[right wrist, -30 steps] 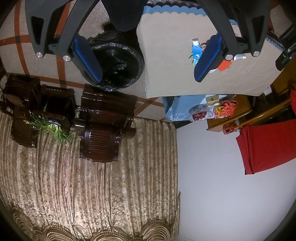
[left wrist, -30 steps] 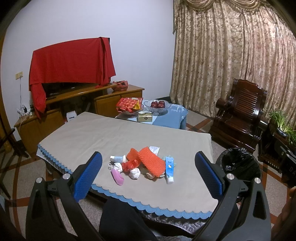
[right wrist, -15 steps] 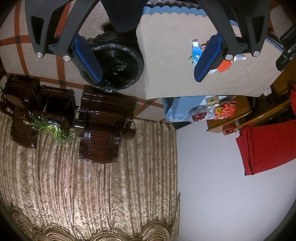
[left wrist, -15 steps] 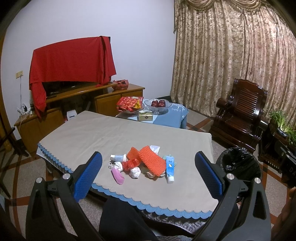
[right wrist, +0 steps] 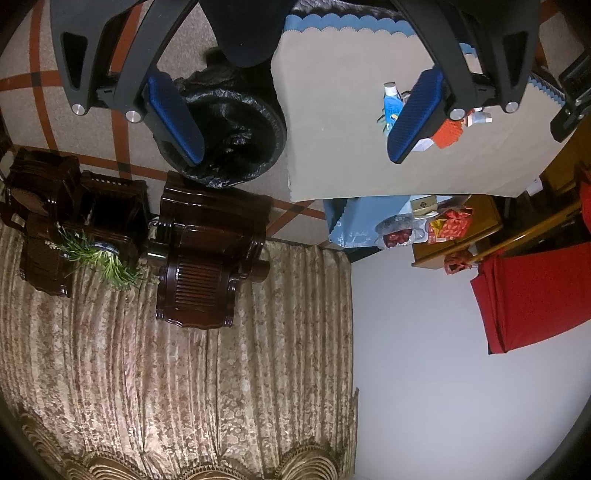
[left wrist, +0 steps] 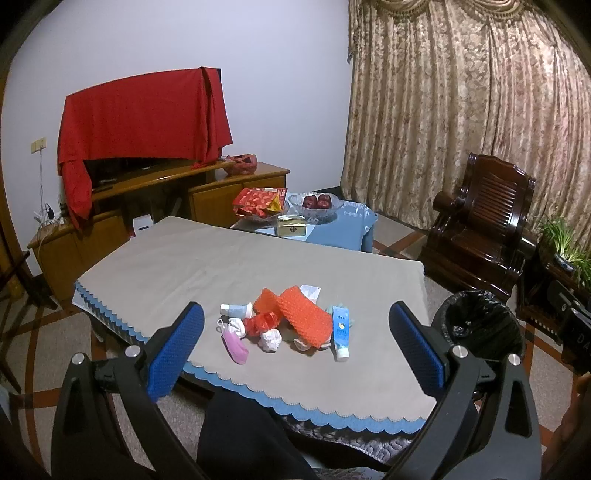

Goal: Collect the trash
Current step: 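Grasp the orange foam net with the left tool while the right grasps the blue tube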

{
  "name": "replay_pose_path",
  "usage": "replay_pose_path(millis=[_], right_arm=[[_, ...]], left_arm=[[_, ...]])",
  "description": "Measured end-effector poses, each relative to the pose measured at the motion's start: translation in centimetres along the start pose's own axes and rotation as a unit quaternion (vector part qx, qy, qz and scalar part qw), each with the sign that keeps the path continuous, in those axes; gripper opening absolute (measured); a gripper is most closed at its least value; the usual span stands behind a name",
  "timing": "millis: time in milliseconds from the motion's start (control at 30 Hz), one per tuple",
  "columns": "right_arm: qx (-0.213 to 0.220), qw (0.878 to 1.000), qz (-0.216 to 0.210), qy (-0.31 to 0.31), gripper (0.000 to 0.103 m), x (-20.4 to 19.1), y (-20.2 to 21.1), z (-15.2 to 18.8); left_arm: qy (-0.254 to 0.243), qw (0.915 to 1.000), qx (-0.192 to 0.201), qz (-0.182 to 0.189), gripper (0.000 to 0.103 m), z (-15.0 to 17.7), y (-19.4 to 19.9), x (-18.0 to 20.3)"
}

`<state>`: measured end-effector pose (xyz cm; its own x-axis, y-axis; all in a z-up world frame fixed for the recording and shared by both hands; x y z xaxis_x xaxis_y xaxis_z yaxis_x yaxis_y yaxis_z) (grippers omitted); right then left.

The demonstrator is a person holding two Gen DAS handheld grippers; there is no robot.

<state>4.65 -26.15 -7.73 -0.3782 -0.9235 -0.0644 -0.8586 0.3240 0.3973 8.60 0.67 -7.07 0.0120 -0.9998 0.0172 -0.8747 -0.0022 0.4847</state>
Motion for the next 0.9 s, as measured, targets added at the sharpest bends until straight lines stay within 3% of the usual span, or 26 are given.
replay_pose_path(millis=[400,700,900], right_arm=[[-0.016,1.000,-0.009,0.011,0.097,-1.2,-1.5,0.4],[-0.068,0.994,-0.068,0.047,0.097,-6.0,-7.0,3.9],[-0.119,0.984,-0.113,0.063,0.085,-9.4,-11.2,7.4]], left_arm=[[-0.002,0.9996,-0.026,-0.008,0.097,0.9,-2.1,-0.7],[0.011,0.9948,-0.091,-0.046,0.097,4.1,-7.5,-4.5],[0.022,0.9903,-0.127,-0.054,0.097,5.9,-11.2,-6.3]])
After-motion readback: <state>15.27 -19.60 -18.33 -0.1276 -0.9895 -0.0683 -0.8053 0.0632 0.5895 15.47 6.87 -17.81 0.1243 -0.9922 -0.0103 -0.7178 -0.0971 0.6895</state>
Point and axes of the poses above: each gripper's, at about its wrist camera, not at the fingertips, and y roughly against the way its jaws point, x to its right, z to its underside, the point moved 10 cm from there along -y, roughly the way its jaws point
